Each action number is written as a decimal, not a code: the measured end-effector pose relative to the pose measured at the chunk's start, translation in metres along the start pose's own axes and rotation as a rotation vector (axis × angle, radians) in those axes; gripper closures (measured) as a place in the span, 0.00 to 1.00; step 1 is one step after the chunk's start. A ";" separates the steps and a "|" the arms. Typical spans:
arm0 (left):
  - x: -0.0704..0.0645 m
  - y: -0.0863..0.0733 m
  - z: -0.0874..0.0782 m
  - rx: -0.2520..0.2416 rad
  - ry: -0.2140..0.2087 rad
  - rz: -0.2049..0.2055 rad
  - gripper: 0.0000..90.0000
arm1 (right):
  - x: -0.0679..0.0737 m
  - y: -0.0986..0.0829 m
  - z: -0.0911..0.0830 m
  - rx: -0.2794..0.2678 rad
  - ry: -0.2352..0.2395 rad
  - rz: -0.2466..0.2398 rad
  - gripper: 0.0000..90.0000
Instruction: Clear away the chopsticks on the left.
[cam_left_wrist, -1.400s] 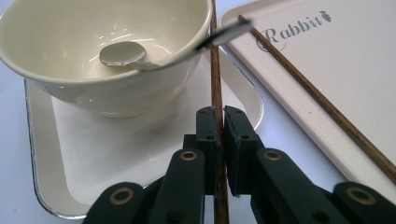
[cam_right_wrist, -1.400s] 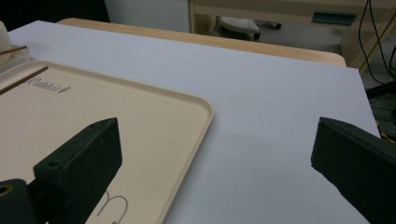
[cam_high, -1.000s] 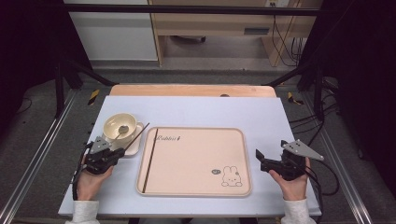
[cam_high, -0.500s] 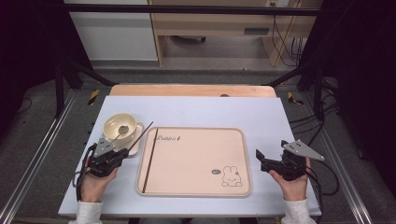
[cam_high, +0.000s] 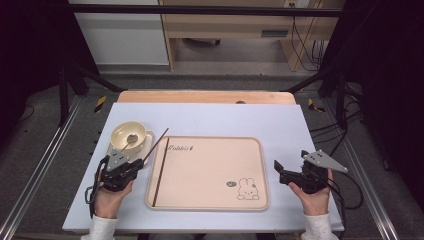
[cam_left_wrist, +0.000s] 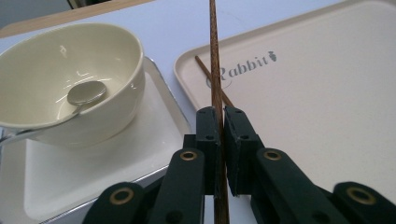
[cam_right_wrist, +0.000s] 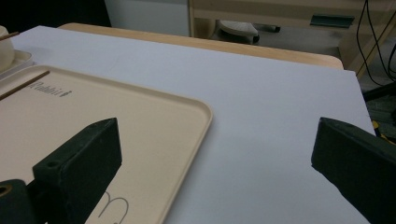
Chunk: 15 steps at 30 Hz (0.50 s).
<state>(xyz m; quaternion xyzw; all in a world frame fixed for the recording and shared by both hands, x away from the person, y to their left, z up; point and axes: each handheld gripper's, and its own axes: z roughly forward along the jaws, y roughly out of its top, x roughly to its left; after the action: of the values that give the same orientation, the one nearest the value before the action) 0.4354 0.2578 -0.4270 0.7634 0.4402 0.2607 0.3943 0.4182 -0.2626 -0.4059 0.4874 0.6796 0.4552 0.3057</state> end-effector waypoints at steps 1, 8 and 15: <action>-0.002 0.001 0.000 0.002 -0.001 0.003 0.95 | 0.000 0.000 0.000 -0.001 0.000 0.001 0.02; -0.016 0.005 -0.001 -0.022 0.015 0.001 0.95 | 0.000 0.000 0.000 -0.001 0.001 0.002 0.02; -0.024 0.008 -0.005 -0.055 0.042 -0.023 0.95 | 0.000 0.000 0.000 0.000 0.000 0.000 0.02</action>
<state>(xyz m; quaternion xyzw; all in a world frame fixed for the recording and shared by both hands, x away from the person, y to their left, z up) 0.4242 0.2357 -0.4189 0.7417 0.4496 0.2840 0.4088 0.4180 -0.2625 -0.4059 0.4873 0.6797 0.4550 0.3057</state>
